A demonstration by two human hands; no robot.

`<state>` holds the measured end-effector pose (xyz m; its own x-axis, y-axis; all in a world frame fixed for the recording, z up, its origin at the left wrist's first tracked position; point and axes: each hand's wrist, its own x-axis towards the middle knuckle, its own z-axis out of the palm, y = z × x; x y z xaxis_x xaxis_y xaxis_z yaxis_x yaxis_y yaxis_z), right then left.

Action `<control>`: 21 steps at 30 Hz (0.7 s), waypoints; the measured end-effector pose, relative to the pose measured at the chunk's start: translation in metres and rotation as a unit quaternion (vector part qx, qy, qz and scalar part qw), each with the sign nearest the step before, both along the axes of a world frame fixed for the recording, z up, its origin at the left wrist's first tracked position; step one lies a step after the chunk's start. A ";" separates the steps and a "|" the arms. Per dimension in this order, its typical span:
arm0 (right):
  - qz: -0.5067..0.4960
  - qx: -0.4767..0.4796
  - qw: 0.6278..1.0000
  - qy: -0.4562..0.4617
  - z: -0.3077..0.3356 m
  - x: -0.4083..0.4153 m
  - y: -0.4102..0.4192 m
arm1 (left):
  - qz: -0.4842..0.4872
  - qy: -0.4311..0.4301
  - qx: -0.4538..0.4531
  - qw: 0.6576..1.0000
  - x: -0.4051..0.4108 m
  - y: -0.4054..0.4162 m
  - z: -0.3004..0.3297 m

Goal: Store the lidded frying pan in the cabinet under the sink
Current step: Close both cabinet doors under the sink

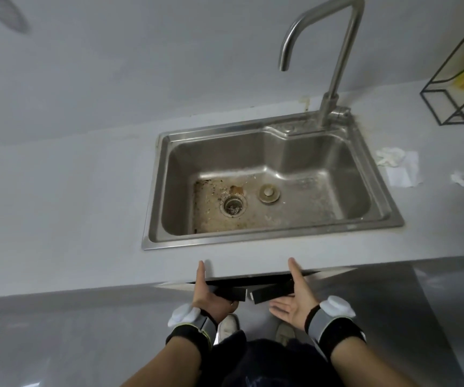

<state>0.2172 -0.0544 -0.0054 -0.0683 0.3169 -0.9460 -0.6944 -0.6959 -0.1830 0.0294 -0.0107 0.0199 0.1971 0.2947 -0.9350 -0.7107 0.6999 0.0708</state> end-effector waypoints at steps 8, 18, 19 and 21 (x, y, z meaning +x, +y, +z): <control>-0.113 0.011 0.991 0.074 -0.003 -0.008 0.018 | 0.037 -0.059 -0.028 0.997 -0.001 0.026 -0.012; -0.174 0.041 0.982 0.059 -0.024 -0.018 0.024 | -0.061 0.022 0.015 0.998 -0.021 0.029 -0.030; -0.173 0.041 0.983 0.045 -0.024 -0.018 0.024 | -0.072 0.036 0.015 0.997 -0.022 0.029 -0.031; -0.168 0.050 0.984 0.036 -0.020 -0.019 0.026 | -0.076 0.051 0.012 0.996 -0.022 0.029 -0.033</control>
<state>0.1978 -0.0283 -0.0253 -0.0087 0.4234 -0.9059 -0.8961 -0.4054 -0.1809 0.0078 0.0187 -0.0129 0.1457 0.2919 -0.9453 -0.5843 0.7965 0.1559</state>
